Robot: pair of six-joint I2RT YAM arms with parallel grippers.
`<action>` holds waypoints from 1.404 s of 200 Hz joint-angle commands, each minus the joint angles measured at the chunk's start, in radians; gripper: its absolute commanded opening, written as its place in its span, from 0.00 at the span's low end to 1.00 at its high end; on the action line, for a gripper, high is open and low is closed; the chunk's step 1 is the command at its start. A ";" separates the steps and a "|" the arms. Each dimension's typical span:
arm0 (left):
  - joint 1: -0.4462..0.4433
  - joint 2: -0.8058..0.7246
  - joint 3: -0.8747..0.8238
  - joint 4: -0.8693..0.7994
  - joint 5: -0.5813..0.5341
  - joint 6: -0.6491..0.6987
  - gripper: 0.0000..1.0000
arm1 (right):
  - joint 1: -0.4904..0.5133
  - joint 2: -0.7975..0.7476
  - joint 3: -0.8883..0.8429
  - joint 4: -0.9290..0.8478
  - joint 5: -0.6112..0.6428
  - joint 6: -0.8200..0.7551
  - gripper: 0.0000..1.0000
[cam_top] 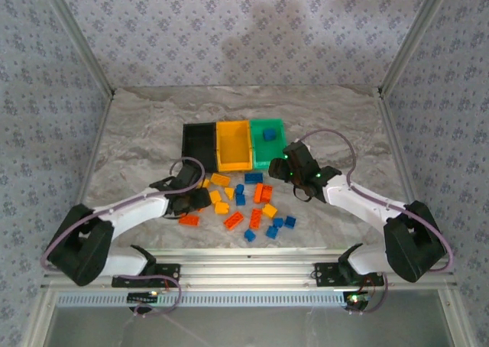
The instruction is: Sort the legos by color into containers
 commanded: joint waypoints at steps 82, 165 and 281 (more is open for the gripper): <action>0.022 0.008 0.019 -0.045 -0.025 0.034 0.35 | -0.008 -0.029 -0.022 0.003 -0.008 0.018 0.70; -0.054 -0.151 0.237 -0.167 -0.067 0.116 0.24 | -0.028 -0.084 -0.048 -0.012 0.001 0.040 0.70; -0.068 0.614 1.030 -0.176 -0.210 0.319 0.26 | -0.034 -0.107 -0.082 -0.051 0.006 0.068 0.70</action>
